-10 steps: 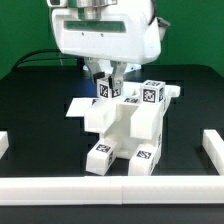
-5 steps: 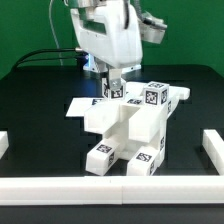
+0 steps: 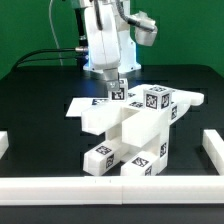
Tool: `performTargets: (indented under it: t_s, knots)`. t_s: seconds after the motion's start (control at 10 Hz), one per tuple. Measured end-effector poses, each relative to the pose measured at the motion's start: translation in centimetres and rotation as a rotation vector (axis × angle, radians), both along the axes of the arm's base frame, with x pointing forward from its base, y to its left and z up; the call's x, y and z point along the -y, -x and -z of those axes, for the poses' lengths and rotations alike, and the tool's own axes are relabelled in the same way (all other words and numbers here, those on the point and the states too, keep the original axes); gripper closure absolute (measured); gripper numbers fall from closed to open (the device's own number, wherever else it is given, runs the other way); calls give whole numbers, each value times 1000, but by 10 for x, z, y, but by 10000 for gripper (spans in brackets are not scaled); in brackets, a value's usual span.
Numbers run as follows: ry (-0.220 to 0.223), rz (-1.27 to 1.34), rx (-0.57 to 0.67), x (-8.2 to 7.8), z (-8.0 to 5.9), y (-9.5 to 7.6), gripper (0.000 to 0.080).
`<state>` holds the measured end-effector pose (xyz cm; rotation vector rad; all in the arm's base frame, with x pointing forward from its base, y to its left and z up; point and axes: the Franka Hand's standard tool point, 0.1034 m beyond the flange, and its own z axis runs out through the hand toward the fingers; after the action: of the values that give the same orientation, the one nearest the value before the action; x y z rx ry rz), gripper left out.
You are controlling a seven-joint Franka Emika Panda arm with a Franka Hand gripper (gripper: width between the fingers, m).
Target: Assemble chair
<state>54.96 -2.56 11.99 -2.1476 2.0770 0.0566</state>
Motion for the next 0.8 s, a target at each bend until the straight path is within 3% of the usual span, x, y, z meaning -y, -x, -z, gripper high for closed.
performTargets:
  t_s: [0.1, 0.2, 0.3, 0.6, 0.8]
  knots:
    - [10, -97, 13, -1, -1, -1, 441]
    - [25, -218, 24, -5, -1, -2, 243]
    - [40, -342, 32, -10, -1, -2, 175]
    - [58, -558, 57, -10, -1, -2, 154]
    - [84, -852, 89, -7, -2, -1, 151]
